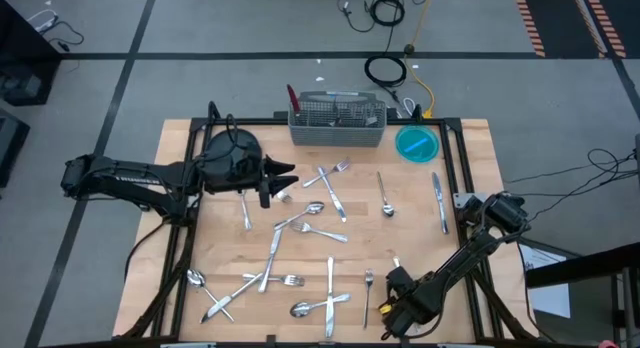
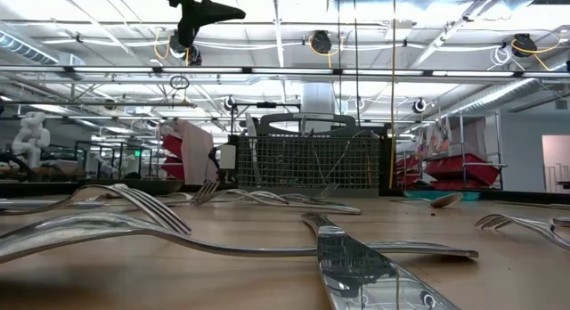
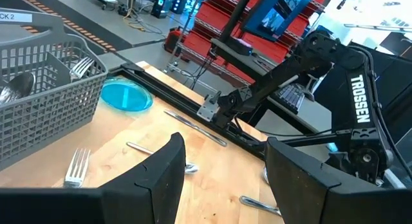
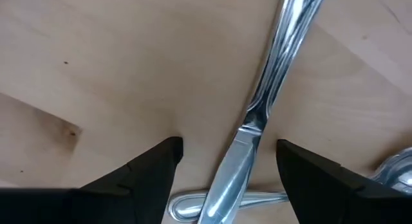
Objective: Sort silverware
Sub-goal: Put the table knife into the silverware organizer
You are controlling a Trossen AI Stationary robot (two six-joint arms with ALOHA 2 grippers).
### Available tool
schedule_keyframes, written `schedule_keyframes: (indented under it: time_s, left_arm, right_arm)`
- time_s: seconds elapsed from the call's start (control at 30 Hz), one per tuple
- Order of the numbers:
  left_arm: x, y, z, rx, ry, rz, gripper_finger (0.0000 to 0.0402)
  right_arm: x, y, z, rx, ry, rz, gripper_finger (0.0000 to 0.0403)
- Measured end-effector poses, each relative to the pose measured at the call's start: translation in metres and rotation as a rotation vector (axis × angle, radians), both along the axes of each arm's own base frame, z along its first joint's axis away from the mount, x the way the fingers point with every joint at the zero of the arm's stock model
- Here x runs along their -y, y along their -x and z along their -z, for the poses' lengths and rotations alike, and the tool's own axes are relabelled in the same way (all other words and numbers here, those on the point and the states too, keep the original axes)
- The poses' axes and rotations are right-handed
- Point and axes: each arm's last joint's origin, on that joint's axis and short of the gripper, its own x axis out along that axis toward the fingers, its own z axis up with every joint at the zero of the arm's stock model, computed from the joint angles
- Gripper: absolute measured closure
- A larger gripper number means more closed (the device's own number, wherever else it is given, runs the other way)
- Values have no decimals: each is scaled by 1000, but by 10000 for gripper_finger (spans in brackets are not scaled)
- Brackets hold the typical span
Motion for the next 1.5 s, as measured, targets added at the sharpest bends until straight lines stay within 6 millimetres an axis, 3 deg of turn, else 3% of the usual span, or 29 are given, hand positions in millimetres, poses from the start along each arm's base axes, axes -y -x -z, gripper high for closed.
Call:
schedule_keyframes:
  time_s: [0.17,0.53,0.8,1.13,1.5]
  left_arm:
    - [0,0,1,-15,0,-5,189]
    - [-1,1,5,-48,-2,-20,189]
    - [-3,1,5,-53,-38,-97,189]
    - [-14,-3,10,-101,-142,-175,189]
    - [-19,-36,31,-69,-91,41,189]
  right_arm:
    - [-2,-1,4,-28,-37,24,188]
    - [0,-7,6,-63,-94,48,378]
    - [2,-8,5,-63,-97,59,379]
    - [10,1,-17,-44,-42,106,397]
    - [7,0,-26,67,10,86,400]
